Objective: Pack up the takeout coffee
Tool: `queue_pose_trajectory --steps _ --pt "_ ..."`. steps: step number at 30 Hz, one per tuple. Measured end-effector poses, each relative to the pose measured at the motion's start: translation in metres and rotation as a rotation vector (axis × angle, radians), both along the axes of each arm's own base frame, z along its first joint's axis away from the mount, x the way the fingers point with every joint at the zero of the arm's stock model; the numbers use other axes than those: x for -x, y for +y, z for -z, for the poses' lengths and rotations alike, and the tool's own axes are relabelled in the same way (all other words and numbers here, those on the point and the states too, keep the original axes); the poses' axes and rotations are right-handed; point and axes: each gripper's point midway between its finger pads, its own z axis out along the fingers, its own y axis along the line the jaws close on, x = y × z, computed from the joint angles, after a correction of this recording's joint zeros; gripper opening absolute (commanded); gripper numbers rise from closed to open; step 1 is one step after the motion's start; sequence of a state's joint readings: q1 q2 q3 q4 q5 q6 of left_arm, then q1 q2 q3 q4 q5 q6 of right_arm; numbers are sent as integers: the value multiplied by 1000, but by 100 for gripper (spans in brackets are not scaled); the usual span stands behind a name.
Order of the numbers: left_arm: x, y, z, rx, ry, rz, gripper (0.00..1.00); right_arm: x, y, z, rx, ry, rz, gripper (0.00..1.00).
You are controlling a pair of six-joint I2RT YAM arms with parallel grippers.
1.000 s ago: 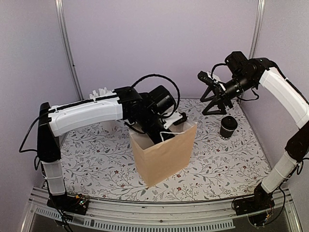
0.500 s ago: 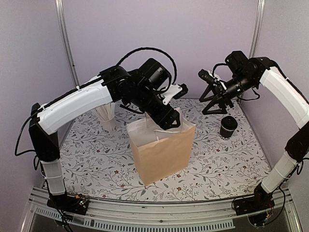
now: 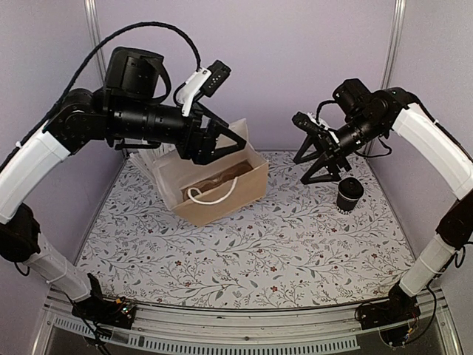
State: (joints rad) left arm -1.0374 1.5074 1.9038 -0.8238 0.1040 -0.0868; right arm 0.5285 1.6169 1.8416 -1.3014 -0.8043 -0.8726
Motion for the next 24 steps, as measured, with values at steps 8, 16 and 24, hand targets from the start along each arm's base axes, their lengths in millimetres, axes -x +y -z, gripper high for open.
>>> queue_pose_trajectory --steps 8,16,24 --pt "-17 -2 20 -4 9 -33 74 9 12 -12 -25 -38 -55 77" --pt "-46 -4 51 -74 30 -83 75 31 36 -11 -45 -24 -153 76" --pt "-55 35 15 -33 -62 -221 83 22 60 7 -18 -22 -176 75"
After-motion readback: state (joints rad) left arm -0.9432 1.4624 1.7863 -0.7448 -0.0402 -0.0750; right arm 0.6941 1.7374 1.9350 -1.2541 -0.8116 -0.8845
